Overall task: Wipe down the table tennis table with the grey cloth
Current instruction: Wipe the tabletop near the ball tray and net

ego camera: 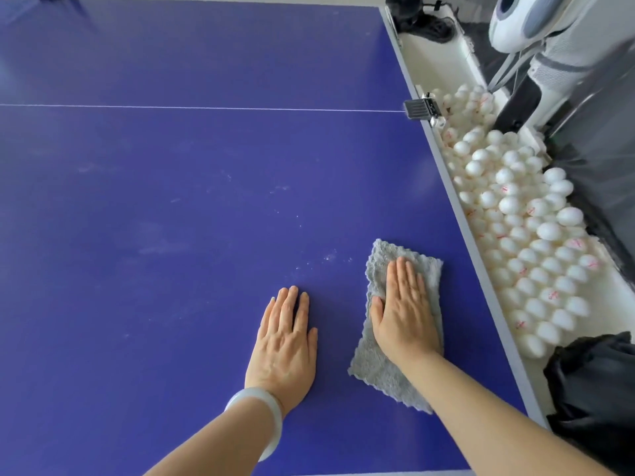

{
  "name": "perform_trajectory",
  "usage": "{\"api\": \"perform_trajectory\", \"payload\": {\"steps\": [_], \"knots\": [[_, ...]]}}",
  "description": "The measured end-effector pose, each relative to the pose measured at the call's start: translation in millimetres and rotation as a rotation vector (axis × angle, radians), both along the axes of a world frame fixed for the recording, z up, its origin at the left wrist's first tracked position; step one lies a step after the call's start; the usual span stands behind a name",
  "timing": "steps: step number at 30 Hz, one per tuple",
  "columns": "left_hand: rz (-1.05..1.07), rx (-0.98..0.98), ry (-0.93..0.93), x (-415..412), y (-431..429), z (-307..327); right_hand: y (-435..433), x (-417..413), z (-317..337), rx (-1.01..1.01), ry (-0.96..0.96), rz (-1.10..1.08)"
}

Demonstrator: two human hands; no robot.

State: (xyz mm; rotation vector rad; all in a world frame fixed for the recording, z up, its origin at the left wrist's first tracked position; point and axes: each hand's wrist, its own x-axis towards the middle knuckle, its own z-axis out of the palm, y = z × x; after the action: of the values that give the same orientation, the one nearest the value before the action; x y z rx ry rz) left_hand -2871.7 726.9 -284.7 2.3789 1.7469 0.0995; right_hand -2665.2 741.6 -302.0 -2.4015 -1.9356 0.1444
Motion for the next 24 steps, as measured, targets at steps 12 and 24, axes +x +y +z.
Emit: {"api": "perform_trajectory", "payload": {"steps": [12, 24], "knots": [[-0.07, 0.121, -0.025, 27, 70, 9, 91, 33, 4, -0.064, -0.002, -0.302], [0.029, -0.002, 0.056, 21, 110, -5, 109, 61, 7, -0.044, 0.002, 0.097]]}}
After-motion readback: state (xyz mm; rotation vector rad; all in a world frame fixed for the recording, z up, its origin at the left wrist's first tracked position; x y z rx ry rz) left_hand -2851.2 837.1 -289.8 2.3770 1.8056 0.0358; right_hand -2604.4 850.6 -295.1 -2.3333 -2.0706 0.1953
